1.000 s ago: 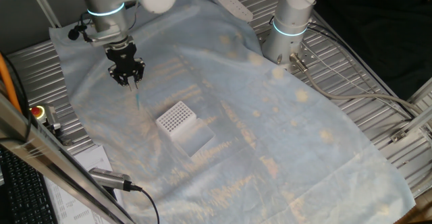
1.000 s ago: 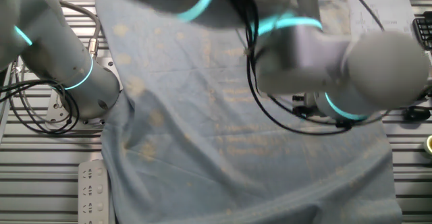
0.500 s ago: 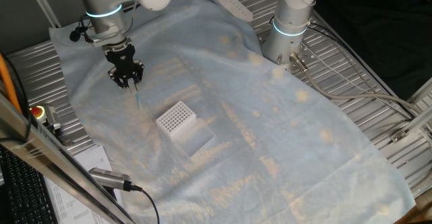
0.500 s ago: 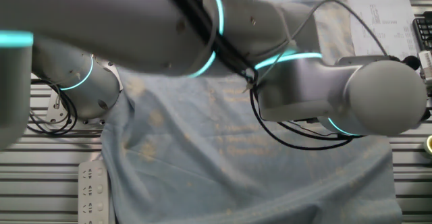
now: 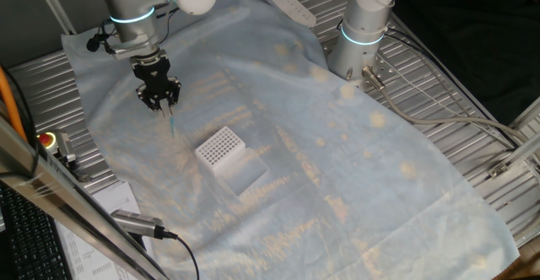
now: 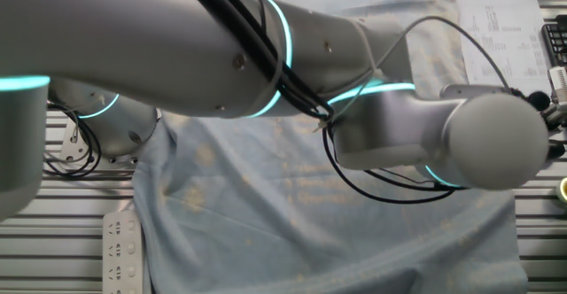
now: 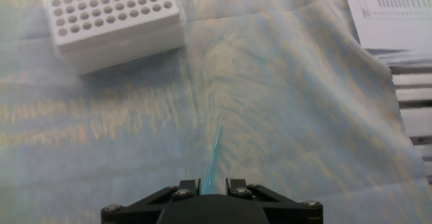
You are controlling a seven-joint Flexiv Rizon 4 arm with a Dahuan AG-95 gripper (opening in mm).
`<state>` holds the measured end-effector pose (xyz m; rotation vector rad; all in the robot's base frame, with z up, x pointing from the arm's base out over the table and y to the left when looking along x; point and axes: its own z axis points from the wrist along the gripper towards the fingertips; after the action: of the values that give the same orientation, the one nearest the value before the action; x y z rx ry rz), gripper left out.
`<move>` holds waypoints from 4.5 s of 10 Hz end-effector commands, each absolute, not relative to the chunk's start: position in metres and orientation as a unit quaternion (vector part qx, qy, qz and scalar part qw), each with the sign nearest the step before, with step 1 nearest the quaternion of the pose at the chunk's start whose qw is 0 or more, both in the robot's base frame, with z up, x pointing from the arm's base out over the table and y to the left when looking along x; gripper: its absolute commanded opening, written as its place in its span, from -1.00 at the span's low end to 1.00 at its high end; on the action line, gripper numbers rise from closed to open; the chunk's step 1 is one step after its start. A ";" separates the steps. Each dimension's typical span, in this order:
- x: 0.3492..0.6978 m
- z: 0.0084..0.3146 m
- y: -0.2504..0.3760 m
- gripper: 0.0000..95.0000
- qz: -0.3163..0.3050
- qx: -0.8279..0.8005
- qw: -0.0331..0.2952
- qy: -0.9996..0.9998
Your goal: Insert a medium pipette tip into the holder for medium pipette tips
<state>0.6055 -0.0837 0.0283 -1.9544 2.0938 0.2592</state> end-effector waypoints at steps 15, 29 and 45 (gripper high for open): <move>0.598 0.012 -0.084 -0.60 0.100 -0.688 0.146 0.704; 0.596 0.007 -0.084 -0.60 0.100 -0.677 0.150 0.713; 0.595 0.028 -0.082 -1.00 0.092 -0.663 0.142 0.729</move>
<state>0.5964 -0.0819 0.0239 -1.9117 2.0823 0.2865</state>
